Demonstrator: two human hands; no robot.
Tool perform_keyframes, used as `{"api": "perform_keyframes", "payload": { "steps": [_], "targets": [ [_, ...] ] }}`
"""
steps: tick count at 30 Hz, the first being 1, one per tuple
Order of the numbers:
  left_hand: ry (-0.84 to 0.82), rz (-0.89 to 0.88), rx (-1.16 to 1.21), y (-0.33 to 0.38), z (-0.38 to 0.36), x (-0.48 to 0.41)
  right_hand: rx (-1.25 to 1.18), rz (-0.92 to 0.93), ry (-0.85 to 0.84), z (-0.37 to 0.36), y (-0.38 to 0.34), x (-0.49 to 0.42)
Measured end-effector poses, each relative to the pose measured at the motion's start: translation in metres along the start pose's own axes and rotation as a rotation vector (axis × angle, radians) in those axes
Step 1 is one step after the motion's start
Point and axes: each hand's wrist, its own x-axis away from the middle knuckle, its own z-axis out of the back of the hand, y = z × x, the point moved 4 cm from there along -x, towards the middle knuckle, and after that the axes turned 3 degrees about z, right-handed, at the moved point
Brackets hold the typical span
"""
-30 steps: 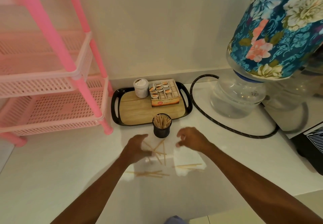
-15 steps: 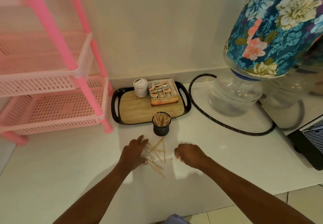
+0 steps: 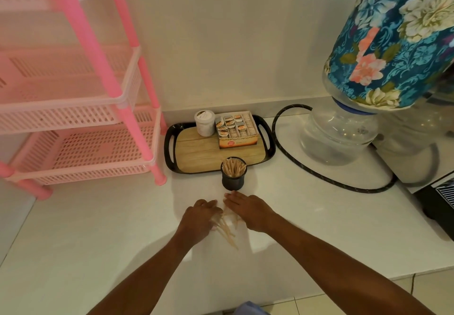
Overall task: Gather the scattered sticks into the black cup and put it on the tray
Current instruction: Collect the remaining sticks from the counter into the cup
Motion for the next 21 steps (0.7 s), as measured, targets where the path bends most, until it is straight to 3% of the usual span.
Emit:
{"api": "perform_keyframes", "payload": {
  "steps": [11, 21],
  "targets": [
    [0.120, 0.012, 0.022, 0.010, -0.006, 0.006, -0.006, -0.067, 0.036, -0.007, 0.008, 0.023],
    [0.120, 0.013, 0.010, 0.016, -0.020, 0.006, -0.083, -0.206, 0.053, -0.020, 0.003, 0.036]
  ]
}}
